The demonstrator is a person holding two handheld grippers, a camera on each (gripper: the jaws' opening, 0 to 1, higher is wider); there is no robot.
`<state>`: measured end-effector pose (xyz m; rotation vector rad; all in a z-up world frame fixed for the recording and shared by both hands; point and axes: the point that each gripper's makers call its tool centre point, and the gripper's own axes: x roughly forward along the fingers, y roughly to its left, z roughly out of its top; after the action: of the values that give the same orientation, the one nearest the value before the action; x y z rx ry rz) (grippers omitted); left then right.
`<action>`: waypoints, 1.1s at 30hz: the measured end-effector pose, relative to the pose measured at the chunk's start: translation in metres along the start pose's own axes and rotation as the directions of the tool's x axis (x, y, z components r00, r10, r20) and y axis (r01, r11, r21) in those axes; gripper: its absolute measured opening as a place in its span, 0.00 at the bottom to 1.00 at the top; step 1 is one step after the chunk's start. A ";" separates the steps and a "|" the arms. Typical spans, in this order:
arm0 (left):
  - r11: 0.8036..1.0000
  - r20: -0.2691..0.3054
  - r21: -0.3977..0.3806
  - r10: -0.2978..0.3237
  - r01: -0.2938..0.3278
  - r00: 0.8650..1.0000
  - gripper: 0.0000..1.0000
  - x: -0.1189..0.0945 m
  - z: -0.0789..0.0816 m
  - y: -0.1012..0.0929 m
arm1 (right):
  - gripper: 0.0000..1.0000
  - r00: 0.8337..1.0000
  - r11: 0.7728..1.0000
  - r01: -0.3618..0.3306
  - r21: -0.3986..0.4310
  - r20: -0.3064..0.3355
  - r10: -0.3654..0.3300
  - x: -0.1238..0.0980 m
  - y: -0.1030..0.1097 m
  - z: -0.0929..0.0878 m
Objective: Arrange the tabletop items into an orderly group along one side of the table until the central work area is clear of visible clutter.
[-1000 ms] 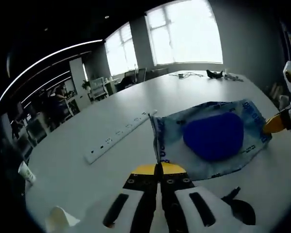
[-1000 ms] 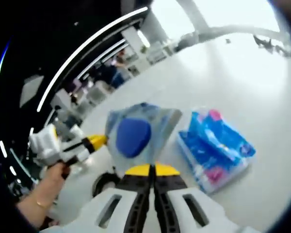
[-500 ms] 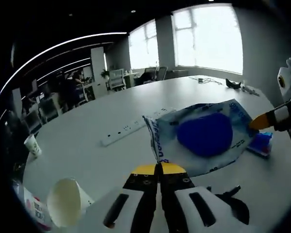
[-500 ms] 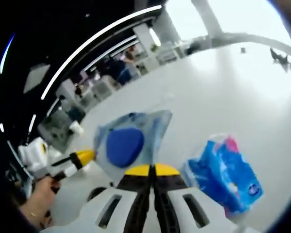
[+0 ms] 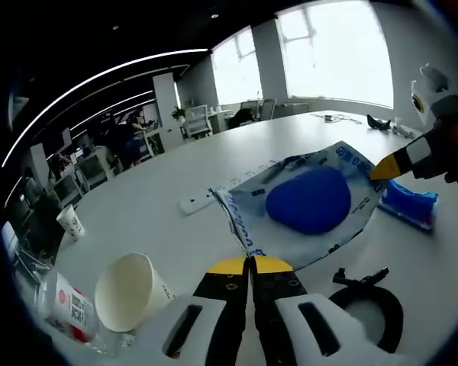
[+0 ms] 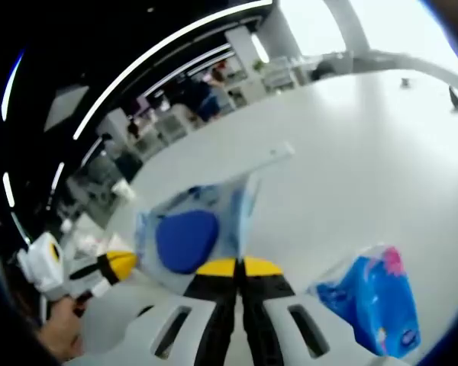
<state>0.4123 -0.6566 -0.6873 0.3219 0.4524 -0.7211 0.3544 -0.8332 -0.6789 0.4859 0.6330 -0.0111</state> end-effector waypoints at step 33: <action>0.945 -0.109 -0.240 0.200 -0.221 0.974 0.00 -0.005 -0.057 0.020 | 0.00 0.981 0.989 -0.079 -0.128 -0.187 0.054 0.057 0.009 -0.027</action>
<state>0.4068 -0.6147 -0.7308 0.1587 0.5729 -0.4356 0.3868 -0.8055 -0.7259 0.3797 0.7919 0.1401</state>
